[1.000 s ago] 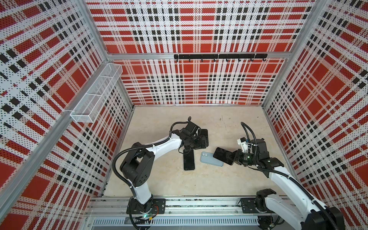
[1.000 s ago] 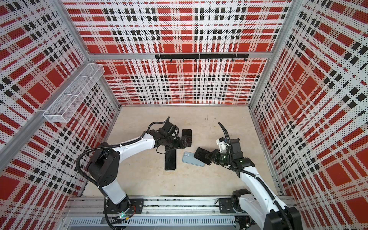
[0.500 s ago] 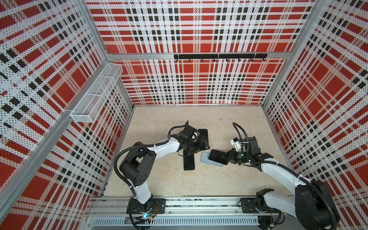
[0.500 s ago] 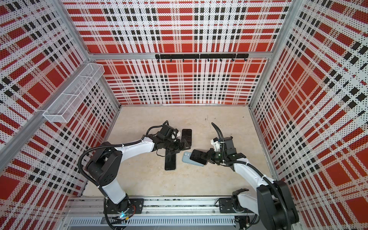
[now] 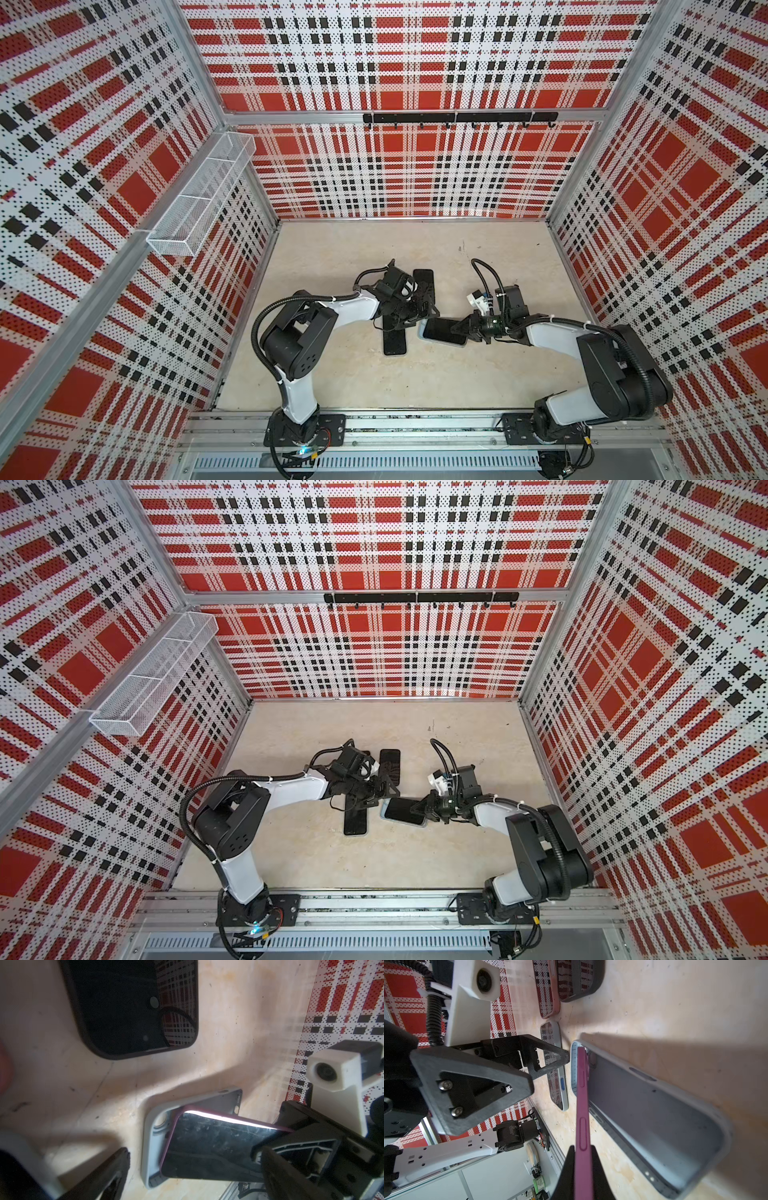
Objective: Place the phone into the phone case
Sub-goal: 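Press the phone into the case with the right gripper while the left holds it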
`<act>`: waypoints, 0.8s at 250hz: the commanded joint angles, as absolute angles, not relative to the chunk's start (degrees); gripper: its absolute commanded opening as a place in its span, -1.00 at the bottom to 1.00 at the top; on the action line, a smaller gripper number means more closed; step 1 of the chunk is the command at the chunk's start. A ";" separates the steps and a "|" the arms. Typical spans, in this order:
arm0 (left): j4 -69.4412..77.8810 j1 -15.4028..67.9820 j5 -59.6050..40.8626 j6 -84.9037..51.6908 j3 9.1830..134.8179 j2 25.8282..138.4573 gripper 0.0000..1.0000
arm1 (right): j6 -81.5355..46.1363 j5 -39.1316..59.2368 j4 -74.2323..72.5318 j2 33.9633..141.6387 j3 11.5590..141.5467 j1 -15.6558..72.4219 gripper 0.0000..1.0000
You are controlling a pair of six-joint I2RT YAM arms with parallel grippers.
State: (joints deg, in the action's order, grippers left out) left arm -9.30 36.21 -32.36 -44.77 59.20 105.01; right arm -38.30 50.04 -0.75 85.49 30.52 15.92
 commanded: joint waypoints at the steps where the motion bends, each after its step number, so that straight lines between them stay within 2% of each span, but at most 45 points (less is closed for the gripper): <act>1: -7.25 36.54 -33.73 -45.70 58.76 105.78 0.99 | -36.78 49.05 -0.90 87.83 31.39 16.09 -1.00; 60: -6.92 36.63 -33.94 -45.99 58.89 106.48 0.99 | -36.44 45.73 -2.35 93.28 30.50 16.16 -1.00; 85: -6.68 36.65 -34.19 -46.16 59.05 106.85 1.00 | -36.37 45.56 -4.26 96.62 30.26 16.15 -0.83; 142: -6.35 36.69 -34.33 -46.26 58.89 107.31 0.99 | -36.64 41.92 -6.66 100.22 29.21 16.14 -0.60; 152: -6.15 36.79 -34.39 -46.23 58.89 107.36 0.99 | -36.78 40.96 -6.76 99.93 28.93 16.13 -0.51; 174: -6.07 36.75 -34.49 -46.19 58.84 107.51 0.99 | -37.09 38.64 -6.27 98.20 28.59 16.10 -0.20; 200: -5.98 36.83 -34.69 -46.32 58.80 107.53 0.99 | -36.87 35.70 -4.07 94.52 28.63 16.17 -0.03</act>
